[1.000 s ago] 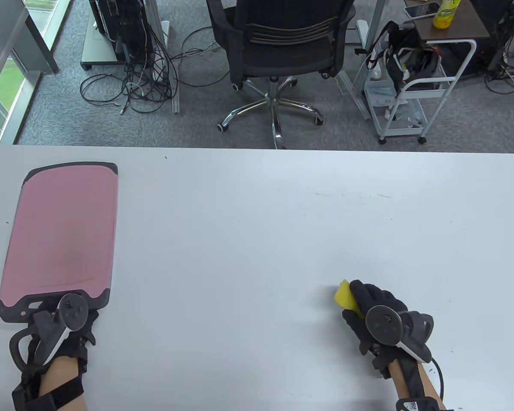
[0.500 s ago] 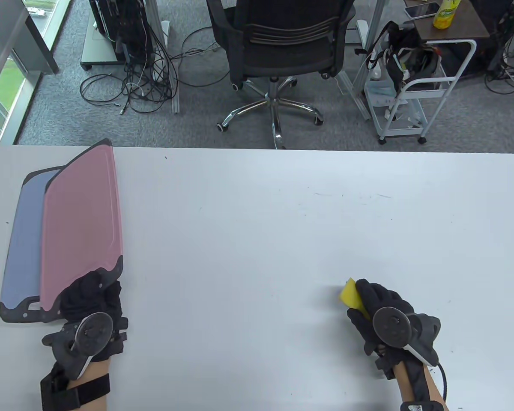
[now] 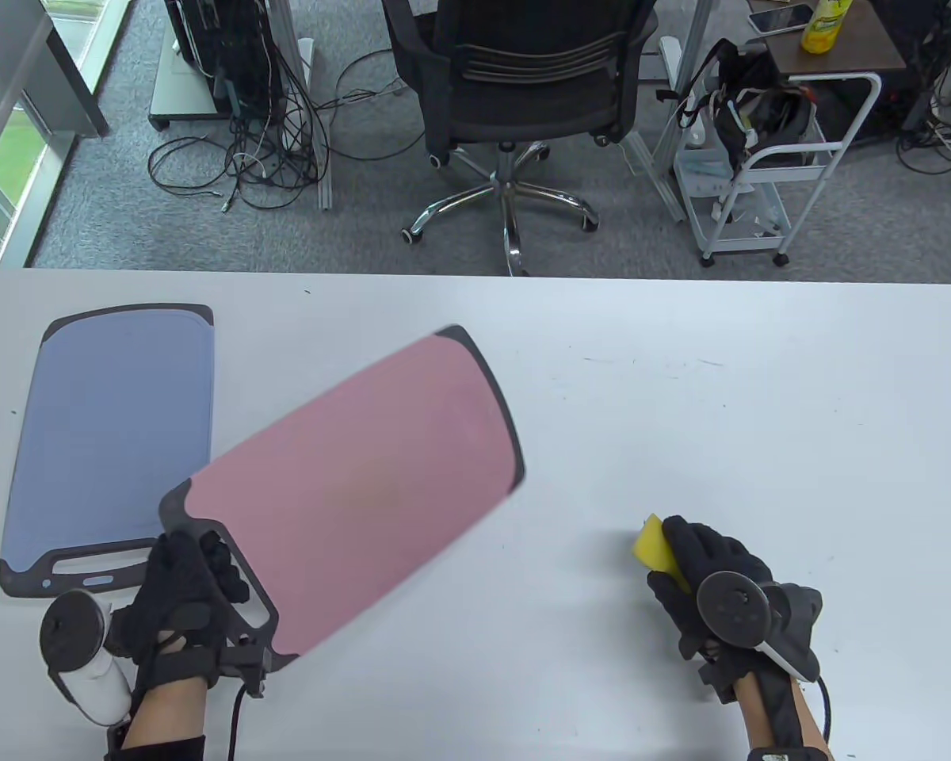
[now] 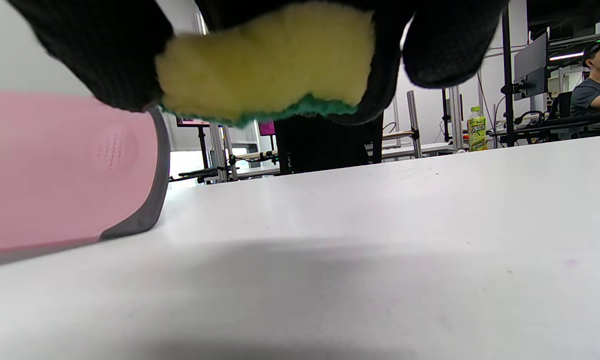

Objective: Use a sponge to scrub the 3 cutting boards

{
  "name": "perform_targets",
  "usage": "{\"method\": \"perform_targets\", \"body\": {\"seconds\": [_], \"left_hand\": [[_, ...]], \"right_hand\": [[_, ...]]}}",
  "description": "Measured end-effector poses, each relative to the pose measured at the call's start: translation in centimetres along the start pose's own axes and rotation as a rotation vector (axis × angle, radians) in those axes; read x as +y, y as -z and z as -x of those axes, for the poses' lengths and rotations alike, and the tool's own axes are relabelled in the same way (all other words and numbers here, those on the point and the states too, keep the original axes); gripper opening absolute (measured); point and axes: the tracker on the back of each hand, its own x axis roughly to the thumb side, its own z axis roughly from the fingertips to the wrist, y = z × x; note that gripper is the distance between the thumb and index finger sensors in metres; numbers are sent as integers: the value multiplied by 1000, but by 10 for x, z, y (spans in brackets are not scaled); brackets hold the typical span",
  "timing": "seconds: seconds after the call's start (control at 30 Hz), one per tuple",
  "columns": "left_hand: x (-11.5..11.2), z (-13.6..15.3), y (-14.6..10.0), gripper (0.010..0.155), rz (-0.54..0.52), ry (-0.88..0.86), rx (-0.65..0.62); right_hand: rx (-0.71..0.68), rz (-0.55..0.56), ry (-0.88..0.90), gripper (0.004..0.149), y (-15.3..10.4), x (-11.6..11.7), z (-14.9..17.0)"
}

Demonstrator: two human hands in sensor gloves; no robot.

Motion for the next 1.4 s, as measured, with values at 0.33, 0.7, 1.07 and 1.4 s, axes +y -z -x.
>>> {"method": "perform_targets", "body": {"seconds": [0.33,0.7,1.07,1.4], "left_hand": [[-54,44,44,51,282,293,266],[-61,58,58,54,229,405,302],[-63,58,63,56,335,369,283],[-64,57,62,53,351,371,286]], "right_hand": [[-38,0,33,71,-1,0,-11],[-129,-53,-49,72,25,29,-81],[-321,-204,-144,71,88,100,-291],[-199,-251,-371,68,101,94,-235]]}}
